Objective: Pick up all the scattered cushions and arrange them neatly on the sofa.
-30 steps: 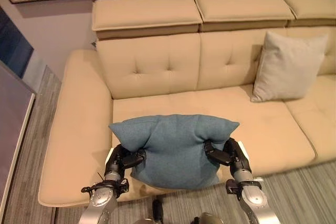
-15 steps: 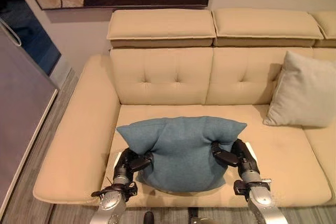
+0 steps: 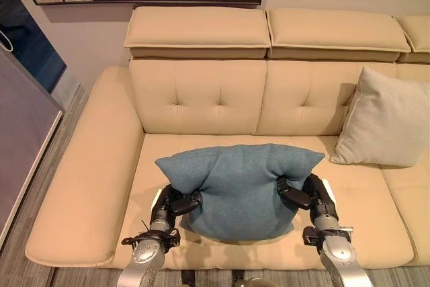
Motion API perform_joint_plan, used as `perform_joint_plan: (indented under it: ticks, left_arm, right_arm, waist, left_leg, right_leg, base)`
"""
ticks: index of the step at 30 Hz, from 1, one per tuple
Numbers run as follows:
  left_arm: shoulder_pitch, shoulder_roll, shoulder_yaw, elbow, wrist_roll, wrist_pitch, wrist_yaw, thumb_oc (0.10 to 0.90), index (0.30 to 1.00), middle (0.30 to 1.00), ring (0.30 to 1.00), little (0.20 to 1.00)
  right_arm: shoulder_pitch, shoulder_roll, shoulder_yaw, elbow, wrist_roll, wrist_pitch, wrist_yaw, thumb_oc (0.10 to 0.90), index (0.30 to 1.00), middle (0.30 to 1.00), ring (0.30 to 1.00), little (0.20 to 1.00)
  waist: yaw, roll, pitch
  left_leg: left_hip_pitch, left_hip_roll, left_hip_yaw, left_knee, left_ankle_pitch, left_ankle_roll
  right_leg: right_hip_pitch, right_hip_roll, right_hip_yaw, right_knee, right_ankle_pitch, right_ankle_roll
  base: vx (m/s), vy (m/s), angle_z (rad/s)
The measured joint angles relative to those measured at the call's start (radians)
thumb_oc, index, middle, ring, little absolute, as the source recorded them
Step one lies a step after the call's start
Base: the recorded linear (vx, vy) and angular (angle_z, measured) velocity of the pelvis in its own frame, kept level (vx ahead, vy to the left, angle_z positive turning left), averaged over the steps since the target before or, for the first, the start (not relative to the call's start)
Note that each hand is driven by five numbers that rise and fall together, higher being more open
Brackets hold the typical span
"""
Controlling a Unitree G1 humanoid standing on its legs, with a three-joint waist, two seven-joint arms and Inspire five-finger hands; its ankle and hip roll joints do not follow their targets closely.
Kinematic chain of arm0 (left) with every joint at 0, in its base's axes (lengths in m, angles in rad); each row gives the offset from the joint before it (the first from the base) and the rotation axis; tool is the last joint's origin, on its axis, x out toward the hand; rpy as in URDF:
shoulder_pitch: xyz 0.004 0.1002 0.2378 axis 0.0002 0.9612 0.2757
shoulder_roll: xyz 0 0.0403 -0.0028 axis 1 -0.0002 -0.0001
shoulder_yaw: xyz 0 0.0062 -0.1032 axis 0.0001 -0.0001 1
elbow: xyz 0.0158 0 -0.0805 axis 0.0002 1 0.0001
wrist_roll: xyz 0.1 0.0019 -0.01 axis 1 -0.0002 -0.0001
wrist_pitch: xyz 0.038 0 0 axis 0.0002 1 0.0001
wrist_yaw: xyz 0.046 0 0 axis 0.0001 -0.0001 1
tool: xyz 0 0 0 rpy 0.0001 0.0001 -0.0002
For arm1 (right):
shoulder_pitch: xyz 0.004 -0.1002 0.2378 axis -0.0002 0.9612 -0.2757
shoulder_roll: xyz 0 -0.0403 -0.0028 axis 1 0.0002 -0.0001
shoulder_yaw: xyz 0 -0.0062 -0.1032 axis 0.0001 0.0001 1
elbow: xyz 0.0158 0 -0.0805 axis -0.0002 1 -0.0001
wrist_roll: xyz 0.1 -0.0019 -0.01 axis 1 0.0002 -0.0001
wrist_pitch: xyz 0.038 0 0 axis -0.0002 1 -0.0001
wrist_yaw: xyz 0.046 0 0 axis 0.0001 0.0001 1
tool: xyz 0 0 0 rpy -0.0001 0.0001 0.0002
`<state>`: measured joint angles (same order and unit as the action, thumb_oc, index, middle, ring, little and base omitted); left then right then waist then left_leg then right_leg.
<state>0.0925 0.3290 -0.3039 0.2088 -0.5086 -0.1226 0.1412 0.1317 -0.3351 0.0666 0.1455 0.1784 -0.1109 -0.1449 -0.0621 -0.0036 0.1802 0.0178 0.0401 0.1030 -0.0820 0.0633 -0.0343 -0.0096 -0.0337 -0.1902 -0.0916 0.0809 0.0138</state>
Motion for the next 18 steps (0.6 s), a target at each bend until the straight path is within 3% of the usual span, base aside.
perform_joint_plan:
  ticks: [7, 10, 14, 18]
  left_arm:
    - [-0.101, 0.030, 0.040, -0.031, 0.031, -0.002, 0.056, 0.400, 0.300, 0.300, 0.300, 0.300]
    - [-0.188, 0.028, 0.042, -0.033, 0.040, -0.007, 0.104, 0.400, 0.300, 0.300, 0.300, 0.300]
    - [-0.328, 0.022, 0.033, 0.002, 0.040, -0.009, 0.176, 0.400, 0.300, 0.300, 0.300, 0.300]
    - [-0.730, 0.030, -0.021, 0.294, 0.040, -0.035, 0.276, 0.400, 0.300, 0.300, 0.300, 0.300]
  right_arm:
    - [-0.128, 0.001, 0.037, -0.005, -0.001, 0.000, -0.051, 0.400, 0.300, 0.300, 0.300, 0.300]
    - [-0.261, -0.026, 0.054, -0.006, -0.006, -0.003, -0.101, 0.400, 0.300, 0.300, 0.300, 0.300]
    - [-0.414, -0.063, 0.085, 0.023, -0.025, -0.003, -0.176, 0.400, 0.300, 0.300, 0.300, 0.300]
    - [-0.790, -0.125, 0.165, 0.275, -0.066, -0.003, -0.283, 0.400, 0.300, 0.300, 0.300, 0.300]
  waist:
    - [0.026, 0.011, -0.004]
    - [0.027, 0.030, -0.016]
    - [0.040, 0.032, -0.017]
    - [0.049, 0.036, 0.006]
  left_leg:
    - [0.021, -0.016, -0.001, -0.006, -0.001, 0.002]
    - [-0.037, -0.012, -0.002, -0.006, -0.001, 0.007]
    - [-0.135, -0.012, -0.002, 0.007, 0.021, 0.014]
    - [-0.317, -0.009, -0.016, 0.088, 0.037, 0.011]
  right_leg:
    - [0.017, -0.016, 0.008, -0.001, -0.005, 0.008]
    - [-0.041, -0.012, 0.007, -0.001, 0.009, 0.008]
    - [-0.135, -0.014, 0.007, 0.000, 0.041, 0.002]
    - [-0.280, -0.014, 0.001, 0.015, 0.080, -0.013]
  base:
    - [0.06, 0.051, -0.02]
    - [-0.12, 0.016, 0.00]
    - [-0.17, -0.007, -0.01]
    - [-0.25, -0.009, 0.09]
